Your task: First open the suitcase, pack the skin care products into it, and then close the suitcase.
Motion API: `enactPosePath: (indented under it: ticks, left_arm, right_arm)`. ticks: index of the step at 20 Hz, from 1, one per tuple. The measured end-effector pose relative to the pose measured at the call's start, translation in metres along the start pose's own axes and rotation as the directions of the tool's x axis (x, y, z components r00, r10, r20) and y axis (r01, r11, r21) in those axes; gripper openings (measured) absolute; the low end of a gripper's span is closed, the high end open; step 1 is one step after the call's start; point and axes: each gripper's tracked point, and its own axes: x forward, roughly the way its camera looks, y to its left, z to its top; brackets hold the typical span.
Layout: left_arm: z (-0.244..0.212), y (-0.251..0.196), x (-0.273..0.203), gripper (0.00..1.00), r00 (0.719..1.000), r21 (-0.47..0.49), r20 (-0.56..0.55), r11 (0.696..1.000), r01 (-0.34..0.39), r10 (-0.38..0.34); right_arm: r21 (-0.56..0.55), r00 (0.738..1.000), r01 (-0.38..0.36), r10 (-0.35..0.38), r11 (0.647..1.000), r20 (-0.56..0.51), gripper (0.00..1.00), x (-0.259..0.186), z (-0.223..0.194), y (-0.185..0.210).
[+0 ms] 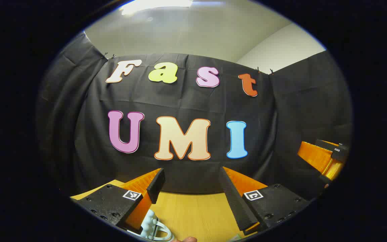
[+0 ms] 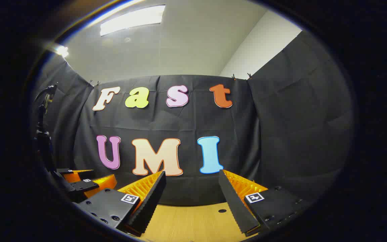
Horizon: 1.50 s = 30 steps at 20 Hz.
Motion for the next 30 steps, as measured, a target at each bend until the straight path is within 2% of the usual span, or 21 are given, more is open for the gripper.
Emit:
enactPosePath:
  ticks: [8,12,15,18,22,25,28,30]
  left_arm:
    - [-0.03,0.037,-0.009,0.95,0.997,0.043,-0.042,0.997,-0.067,0.069]
    - [-0.075,0.061,-0.009,0.95,0.986,0.093,-0.137,0.992,-0.084,0.097]
    - [-0.128,0.079,-0.009,0.95,0.959,0.115,-0.257,0.989,-0.093,0.12]
    - [-0.195,0.082,-0.019,0.95,0.897,0.114,-0.427,0.991,-0.07,0.112]
    - [-0.267,0.082,-0.036,0.96,0.77,0.11,-0.628,0.993,-0.051,0.109]
    - [-0.285,0.074,-0.038,0.96,0.714,0.109,-0.694,0.994,-0.026,0.095]
    - [-0.306,0.064,-0.039,0.94,0.669,0.107,-0.74,0.994,0.01,0.073]
    - [-0.322,0.065,-0.039,0.91,0.624,0.111,-0.777,0.994,0.0,0.086]
  right_arm:
    - [0.012,0.998,-0.025,0.025,1.0,-0.05,0.98,0.005,-0.025,0.013]
    - [0.012,0.996,-0.039,0.039,0.999,-0.079,0.99,0.005,-0.04,0.019]
    - [0.001,0.99,-0.067,0.067,0.998,-0.124,0.99,0.003,-0.057,0.028]
    - [-0.022,0.981,-0.089,0.084,0.996,-0.176,0.99,-0.001,-0.074,0.033]
    - [-0.052,0.971,-0.09,0.076,0.995,-0.227,0.99,-0.004,-0.091,0.027]
    - [-0.059,0.964,-0.07,0.052,0.996,-0.263,0.99,-0.006,-0.102,0.015]
    - [-0.071,0.956,-0.047,0.025,0.996,-0.293,0.99,-0.008,-0.111,0.003]
    - [-0.081,0.953,-0.038,0.012,0.996,-0.303,0.99,-0.009,-0.113,-0.004]
